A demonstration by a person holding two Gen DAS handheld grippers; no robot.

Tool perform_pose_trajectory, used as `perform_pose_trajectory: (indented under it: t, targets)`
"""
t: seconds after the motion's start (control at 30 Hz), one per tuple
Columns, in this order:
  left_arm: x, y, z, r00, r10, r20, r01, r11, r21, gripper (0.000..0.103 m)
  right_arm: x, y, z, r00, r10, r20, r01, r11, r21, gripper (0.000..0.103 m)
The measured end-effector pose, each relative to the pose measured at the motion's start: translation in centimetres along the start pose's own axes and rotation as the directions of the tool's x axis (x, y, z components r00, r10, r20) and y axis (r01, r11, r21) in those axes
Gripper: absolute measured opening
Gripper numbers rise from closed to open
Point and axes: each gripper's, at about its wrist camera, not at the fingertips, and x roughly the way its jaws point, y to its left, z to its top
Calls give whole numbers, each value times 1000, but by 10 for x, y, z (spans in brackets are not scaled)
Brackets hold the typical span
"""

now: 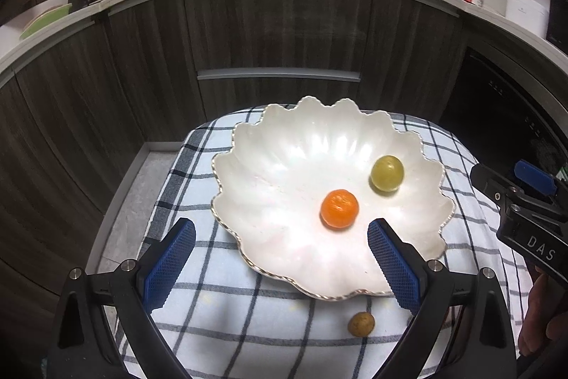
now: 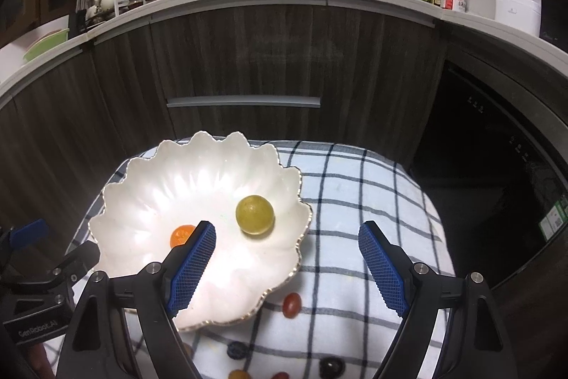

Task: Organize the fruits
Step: 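Withdraw both tools from the bowl toward the remaining fruits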

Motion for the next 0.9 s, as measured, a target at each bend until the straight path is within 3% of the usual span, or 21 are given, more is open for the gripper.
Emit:
perform_pose_trajectory:
  t: [0.43, 0.9]
  targets:
    - [-13, -27, -20, 1000, -27, -2, 27, 999, 25, 99, -30, -26, -18, 998, -41, 38, 41, 999, -6, 84]
    - [-20, -41, -40, 1000, -13, 7, 12, 996, 87, 97, -35, -35, -40, 999, -51, 3, 51, 999, 6, 84]
